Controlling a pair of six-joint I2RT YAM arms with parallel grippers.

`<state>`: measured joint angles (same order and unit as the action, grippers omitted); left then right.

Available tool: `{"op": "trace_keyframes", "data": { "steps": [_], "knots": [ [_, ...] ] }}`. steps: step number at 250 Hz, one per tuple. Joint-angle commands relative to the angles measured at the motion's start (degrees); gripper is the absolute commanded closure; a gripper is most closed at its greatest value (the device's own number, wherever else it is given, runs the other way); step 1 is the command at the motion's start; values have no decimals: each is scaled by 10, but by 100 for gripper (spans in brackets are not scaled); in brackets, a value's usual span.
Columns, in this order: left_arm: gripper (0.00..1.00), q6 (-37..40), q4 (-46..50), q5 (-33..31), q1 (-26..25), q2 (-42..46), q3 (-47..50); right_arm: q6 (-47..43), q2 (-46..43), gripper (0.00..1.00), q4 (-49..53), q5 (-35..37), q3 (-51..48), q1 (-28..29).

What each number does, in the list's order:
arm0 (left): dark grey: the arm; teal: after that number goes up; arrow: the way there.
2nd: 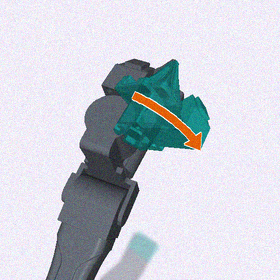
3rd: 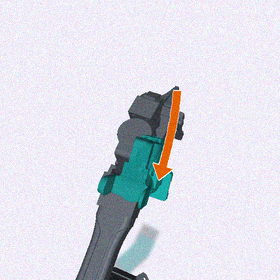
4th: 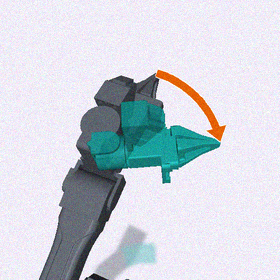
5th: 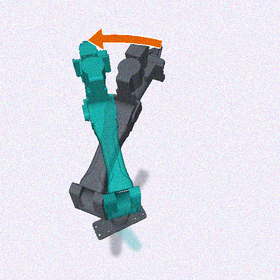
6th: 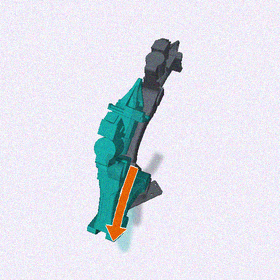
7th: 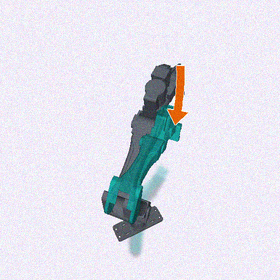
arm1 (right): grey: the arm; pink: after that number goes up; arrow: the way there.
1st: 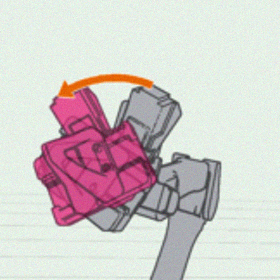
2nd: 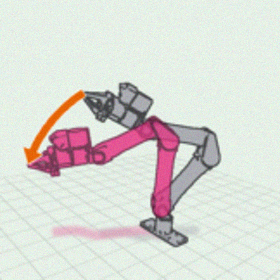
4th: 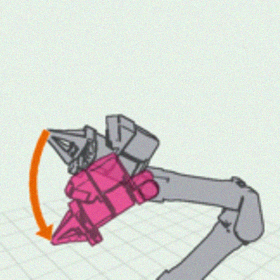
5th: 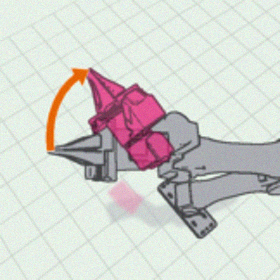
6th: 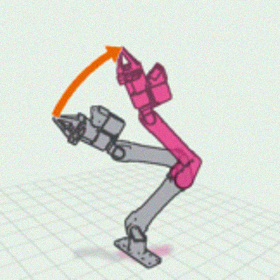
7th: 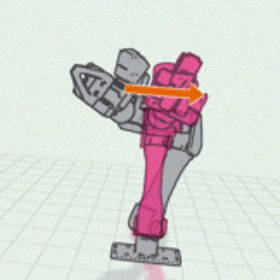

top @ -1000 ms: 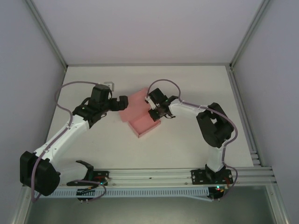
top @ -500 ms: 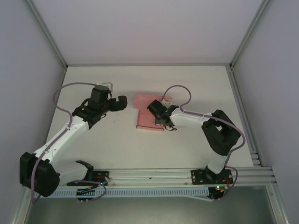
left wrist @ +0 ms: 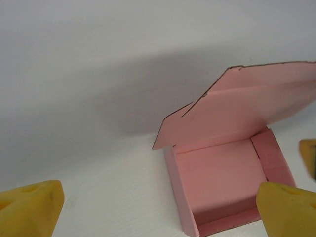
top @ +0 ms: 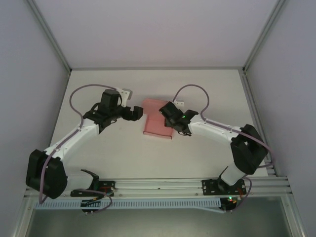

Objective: Assemble paper box

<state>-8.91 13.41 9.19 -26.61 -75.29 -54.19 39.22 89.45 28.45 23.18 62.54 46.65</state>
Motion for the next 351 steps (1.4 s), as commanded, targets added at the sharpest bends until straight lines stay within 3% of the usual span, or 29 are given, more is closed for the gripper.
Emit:
{"op": "trace_keyframes", "data": {
  "steps": [1,12,25,72,90,120,152,169,195,226,264,279,304,351],
  "knots": [
    [2,99,-22,60,10,-33,-32,-116,-46,21,1,-2,-6,-29],
    [2,123,-28,76,16,-45,-39,-167,-64,9,-26,-23,-20,-46],
    [2,147,-29,96,21,-63,-54,-226,-81,1,-52,-78,-32,-73],
    [13,224,25,151,35,-156,-139,-349,-87,1,-94,-315,-28,-172],
    [18,250,54,167,36,-191,-171,-386,-70,6,-79,-345,-10,-184],
    [26,290,86,195,36,-229,-199,-404,-36,17,-37,-349,30,-190],
    [30,304,89,199,36,-242,-204,-418,-10,22,-27,-360,42,-196],
    [33,316,93,220,36,-250,-208,-421,3,23,-27,-361,43,-198],
    [39,348,111,261,35,-265,-219,-417,24,34,-22,-354,50,-198],
    [62,352,124,264,35,-278,-232,-412,26,56,-37,-340,50,-198],
    [100,341,114,263,34,-276,-229,-407,24,75,-36,-333,52,-198],
    [100,325,102,258,33,-275,-226,-407,24,85,-36,-342,51,-198],
    [100,286,81,206,23,-267,-218,-396,22,93,-44,-331,47,-196],
    [100,151,26,14,-11,-237,-197,-328,2,98,-94,-254,27,-186]
  ]
}}
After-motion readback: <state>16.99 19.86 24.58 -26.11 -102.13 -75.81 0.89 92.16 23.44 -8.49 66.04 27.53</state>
